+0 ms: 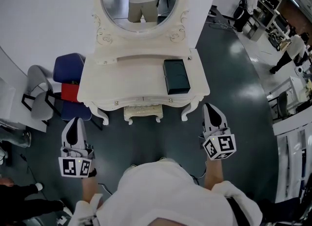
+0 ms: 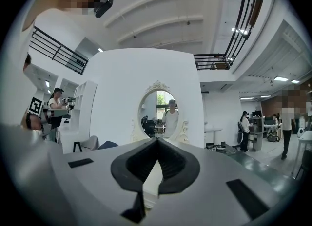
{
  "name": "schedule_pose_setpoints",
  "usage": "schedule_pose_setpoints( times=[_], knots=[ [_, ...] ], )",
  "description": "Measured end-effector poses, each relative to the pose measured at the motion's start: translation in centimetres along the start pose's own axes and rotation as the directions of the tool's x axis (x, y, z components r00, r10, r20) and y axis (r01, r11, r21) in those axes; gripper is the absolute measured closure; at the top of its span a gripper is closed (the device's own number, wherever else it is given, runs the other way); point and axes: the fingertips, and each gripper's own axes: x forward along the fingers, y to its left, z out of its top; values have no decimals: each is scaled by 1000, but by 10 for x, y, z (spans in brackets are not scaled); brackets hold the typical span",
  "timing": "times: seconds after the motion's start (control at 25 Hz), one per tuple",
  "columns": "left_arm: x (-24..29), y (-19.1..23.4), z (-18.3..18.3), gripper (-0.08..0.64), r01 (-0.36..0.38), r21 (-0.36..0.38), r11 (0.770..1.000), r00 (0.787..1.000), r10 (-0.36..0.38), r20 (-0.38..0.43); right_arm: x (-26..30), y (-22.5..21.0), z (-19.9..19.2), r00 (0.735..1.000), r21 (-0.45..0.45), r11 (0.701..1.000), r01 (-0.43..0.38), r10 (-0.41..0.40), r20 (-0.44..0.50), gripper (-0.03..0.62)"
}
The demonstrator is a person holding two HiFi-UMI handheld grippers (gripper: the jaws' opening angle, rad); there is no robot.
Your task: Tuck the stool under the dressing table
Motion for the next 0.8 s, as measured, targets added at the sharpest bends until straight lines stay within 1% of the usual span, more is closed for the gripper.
schedule_pose_setpoints(
  times=[0.36, 0.6, 0.8],
  knots=[
    [2, -4, -5, 543, 1, -25, 1000, 1000, -2, -10, 0, -4, -3, 1000, 42, 999, -10, 10, 0, 592],
    [3, -7, -4, 543, 1, -24, 1000, 1000, -1, -8, 2, -1, -2, 1000, 20, 1000, -21, 21, -6, 592],
    [2, -8, -6, 543, 0, -26, 1000, 1000, -1, -8, 3, 1, -4, 1000, 22, 1000, -19, 19, -3, 592]
  ],
)
